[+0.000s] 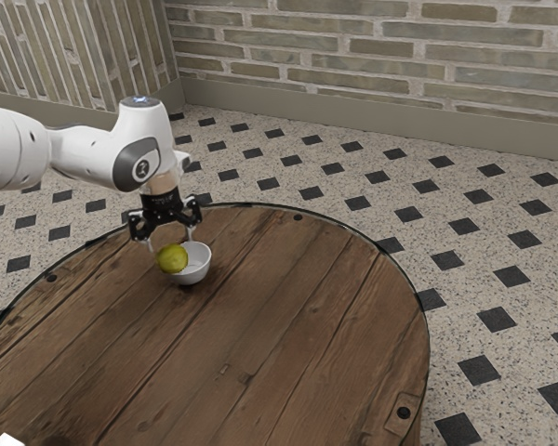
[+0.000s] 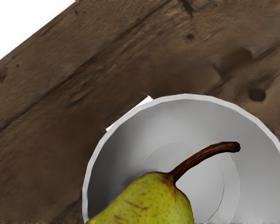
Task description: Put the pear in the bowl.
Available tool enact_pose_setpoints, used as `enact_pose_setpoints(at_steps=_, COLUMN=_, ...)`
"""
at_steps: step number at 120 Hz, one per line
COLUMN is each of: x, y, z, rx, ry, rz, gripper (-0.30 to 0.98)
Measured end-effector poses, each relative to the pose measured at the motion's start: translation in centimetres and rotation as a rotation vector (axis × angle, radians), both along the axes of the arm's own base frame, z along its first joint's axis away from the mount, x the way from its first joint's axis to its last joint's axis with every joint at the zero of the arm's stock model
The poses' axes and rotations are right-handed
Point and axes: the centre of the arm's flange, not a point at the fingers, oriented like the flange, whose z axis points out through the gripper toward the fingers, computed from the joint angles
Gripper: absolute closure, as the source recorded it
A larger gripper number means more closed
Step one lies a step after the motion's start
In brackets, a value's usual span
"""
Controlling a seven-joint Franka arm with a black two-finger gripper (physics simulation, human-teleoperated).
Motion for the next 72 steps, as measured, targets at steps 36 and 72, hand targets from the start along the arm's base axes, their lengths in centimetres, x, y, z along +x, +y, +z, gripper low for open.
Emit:
enact_pose_setpoints(at_steps=36, x=-0.9, y=-4.8, z=9.2, rx=0.005, ry=-0.041, rz=-0.101, gripper=0.02)
enact_pose_setpoints(at_steps=72, x=-9.3, y=-17.3, z=27.7, rx=0.007, ry=-0.057, rz=-0.483, gripper=0.00)
